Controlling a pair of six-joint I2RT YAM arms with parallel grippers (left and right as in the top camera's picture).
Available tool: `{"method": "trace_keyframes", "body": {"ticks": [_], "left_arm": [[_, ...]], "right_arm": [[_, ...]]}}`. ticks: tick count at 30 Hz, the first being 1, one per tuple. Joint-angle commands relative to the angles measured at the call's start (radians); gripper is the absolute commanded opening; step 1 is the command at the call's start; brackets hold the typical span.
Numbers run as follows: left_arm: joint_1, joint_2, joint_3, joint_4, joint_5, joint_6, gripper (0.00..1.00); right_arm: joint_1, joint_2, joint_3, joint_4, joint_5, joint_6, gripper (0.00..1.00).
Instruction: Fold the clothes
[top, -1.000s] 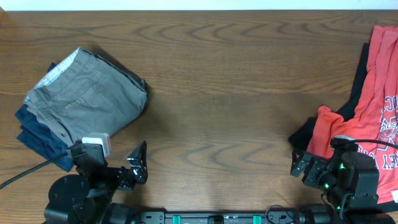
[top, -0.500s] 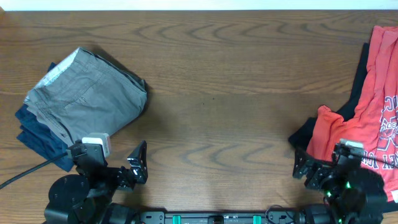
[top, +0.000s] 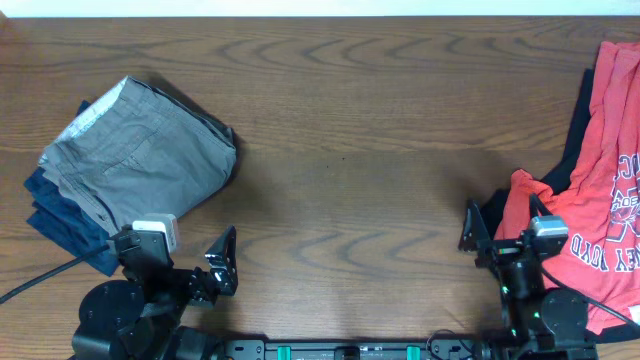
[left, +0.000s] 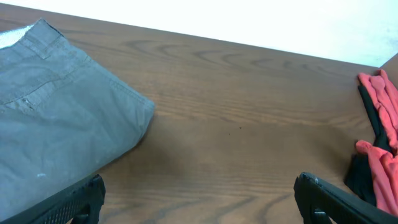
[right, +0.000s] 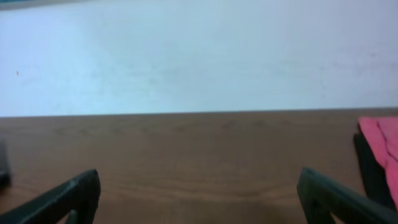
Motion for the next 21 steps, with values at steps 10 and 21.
{"method": "trace_keyframes", "body": {"ticks": [10, 21], "left_arm": [[-0.003, -0.003, -0.005, 0.004, -0.008, -0.009, 0.98], [-0.003, -0.003, -0.005, 0.004, -0.008, -0.009, 0.98]], "right_arm": [[0.008, -0.009, -0.149, 0.054, -0.035, -0.043, 0.99], [0.008, -0.007, -0.149, 0.054, -0.035, -0.043, 0.99]]}}
